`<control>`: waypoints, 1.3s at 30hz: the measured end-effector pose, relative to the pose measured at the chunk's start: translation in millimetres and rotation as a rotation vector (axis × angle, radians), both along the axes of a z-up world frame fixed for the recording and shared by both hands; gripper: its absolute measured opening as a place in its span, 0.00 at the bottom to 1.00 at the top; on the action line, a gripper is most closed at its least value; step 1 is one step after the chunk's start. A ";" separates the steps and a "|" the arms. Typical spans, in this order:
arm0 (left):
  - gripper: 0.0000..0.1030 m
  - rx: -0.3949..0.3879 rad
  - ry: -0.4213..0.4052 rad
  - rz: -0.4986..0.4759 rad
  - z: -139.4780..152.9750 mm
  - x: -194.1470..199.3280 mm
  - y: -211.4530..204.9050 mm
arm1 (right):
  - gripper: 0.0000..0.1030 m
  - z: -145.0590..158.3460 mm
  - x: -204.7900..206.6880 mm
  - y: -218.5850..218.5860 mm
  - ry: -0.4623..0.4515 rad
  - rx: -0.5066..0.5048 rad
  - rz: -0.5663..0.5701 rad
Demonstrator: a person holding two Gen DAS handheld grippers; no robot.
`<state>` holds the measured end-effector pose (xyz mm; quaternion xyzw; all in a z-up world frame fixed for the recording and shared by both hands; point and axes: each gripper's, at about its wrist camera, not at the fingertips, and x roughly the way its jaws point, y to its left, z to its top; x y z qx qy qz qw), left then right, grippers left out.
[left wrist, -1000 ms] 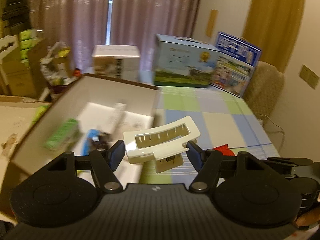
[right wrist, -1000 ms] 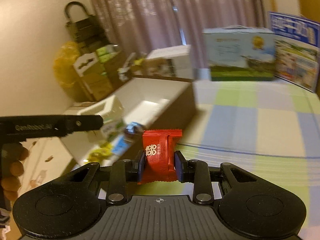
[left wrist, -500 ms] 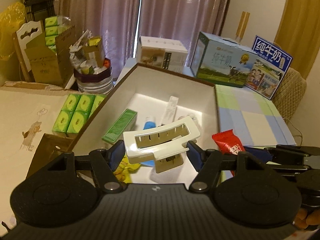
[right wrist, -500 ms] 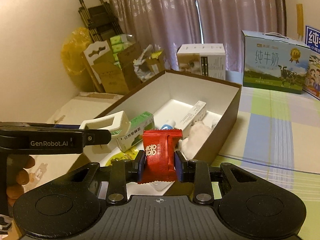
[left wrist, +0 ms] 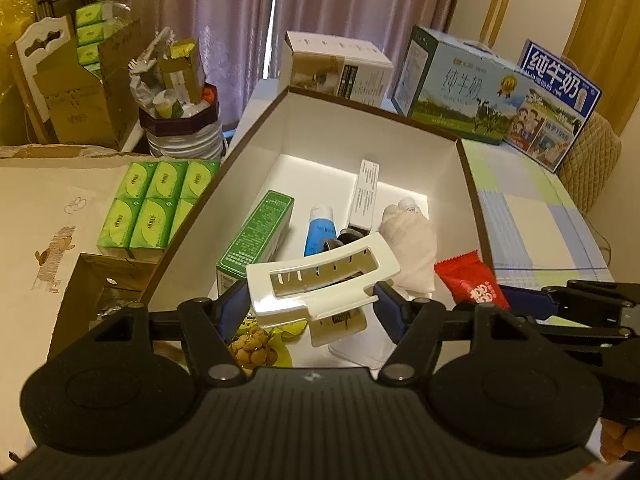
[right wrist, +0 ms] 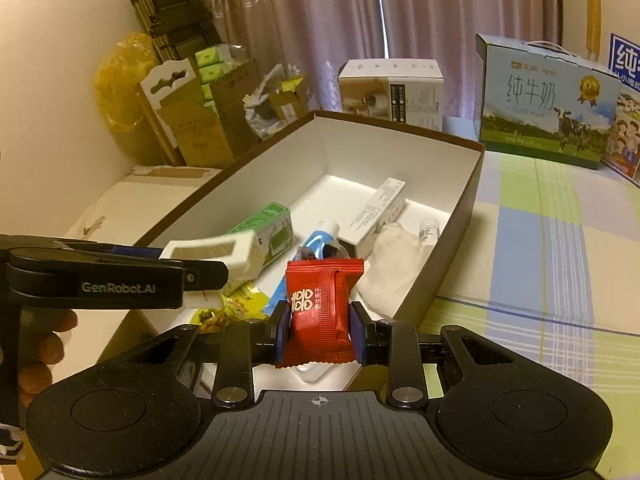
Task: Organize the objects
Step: 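Lower and release the clip and candy packet into the box with both grippers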
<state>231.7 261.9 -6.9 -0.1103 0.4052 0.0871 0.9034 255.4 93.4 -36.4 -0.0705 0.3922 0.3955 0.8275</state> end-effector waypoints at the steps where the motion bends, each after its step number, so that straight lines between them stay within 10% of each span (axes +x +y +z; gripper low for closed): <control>1: 0.62 -0.002 0.004 -0.004 -2.4 2.6 0.9 | 0.27 0.1 0.0 0.9 0.000 -0.001 -0.004; 39: 0.99 0.016 -0.063 -0.025 19.4 -26.6 11.1 | 0.47 15.2 -34.9 -15.6 -0.021 0.019 -0.059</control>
